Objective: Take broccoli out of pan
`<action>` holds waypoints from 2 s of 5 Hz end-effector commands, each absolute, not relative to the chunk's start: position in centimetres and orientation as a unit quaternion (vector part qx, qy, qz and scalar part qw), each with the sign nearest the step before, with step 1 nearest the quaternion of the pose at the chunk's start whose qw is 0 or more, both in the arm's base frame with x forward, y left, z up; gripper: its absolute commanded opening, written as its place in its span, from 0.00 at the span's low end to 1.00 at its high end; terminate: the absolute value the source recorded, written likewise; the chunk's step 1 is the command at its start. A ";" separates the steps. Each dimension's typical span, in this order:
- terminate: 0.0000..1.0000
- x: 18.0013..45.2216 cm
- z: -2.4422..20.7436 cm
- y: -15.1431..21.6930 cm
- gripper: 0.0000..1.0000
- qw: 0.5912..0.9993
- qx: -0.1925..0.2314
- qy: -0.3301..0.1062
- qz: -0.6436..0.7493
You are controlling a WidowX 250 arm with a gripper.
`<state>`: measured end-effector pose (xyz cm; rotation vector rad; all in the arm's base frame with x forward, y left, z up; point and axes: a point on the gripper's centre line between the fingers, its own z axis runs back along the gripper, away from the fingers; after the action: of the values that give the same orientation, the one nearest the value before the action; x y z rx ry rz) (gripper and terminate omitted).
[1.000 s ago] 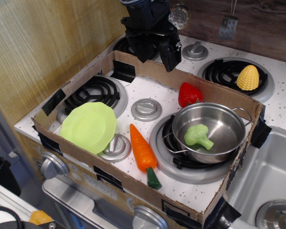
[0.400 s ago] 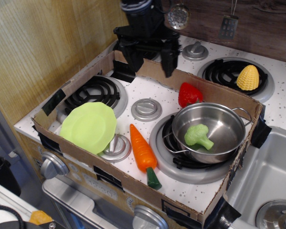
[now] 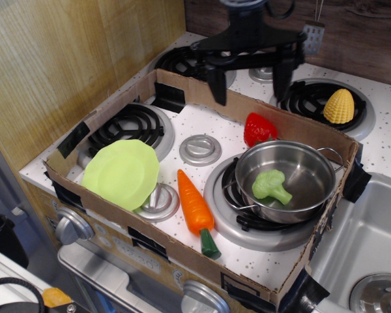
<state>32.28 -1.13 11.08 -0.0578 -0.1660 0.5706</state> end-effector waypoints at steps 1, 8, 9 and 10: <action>0.00 33.5 12.6 -4.1 1.00 0.907 -0.023 -0.093 0.410; 0.00 30.9 4.4 -6.6 1.00 0.934 -0.034 -0.110 0.340; 0.00 30.8 3.6 -6.5 1.00 0.934 -0.034 -0.110 0.339; 0.00 30.8 3.3 -6.3 1.00 0.935 -0.034 -0.111 0.336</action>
<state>29.82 -6.50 2.69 -0.0571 -0.2043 0.6866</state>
